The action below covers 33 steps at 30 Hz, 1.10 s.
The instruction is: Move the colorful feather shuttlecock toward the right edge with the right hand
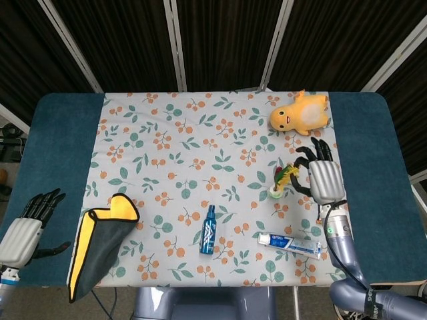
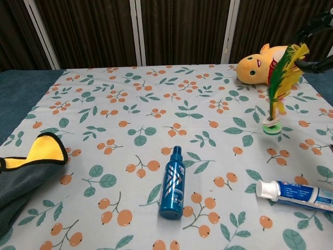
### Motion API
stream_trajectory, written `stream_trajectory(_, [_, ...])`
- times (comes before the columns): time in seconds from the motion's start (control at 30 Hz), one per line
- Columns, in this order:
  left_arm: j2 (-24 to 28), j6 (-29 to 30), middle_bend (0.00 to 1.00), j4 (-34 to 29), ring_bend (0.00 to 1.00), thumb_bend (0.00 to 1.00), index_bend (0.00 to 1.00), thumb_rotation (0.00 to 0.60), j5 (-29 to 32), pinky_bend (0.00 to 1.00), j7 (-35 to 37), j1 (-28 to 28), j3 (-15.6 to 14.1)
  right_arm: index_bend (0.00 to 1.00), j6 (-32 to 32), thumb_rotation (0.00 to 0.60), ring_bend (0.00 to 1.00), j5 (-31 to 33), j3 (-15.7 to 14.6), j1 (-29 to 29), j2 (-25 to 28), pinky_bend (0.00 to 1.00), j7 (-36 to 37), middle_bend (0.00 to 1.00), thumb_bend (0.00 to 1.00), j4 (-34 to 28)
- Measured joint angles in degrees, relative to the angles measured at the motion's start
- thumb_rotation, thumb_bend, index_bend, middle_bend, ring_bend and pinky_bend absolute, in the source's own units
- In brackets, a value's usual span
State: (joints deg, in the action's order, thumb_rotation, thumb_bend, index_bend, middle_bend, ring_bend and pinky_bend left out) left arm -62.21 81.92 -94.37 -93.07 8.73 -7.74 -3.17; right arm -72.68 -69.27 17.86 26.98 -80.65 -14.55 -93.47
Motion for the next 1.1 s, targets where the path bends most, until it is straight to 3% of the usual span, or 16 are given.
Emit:
stream_trajectory(0.67, [-0.7, 1.1, 0.00, 0.6, 0.00, 0.19, 0.00, 0.598, -0.7, 0.00, -1.2, 0.4, 0.1, 0.63, -4.1, 0.600, 0.00, -1.7, -3.7, -5.0, 5.4, 0.00, 1.4, 0.25, 0.36, -5.3])
stream_trajectory(1.1, [-1.0, 1.4, 0.00, 0.7, 0.00, 0.19, 0.00, 0.599, -0.5, 0.00, -1.6, 0.6, 0.2, 0.63, -4.5, 0.600, 0.00, -1.4, -5.6, -6.9, 4.7, 0.00, 3.7, 0.25, 0.36, -4.3])
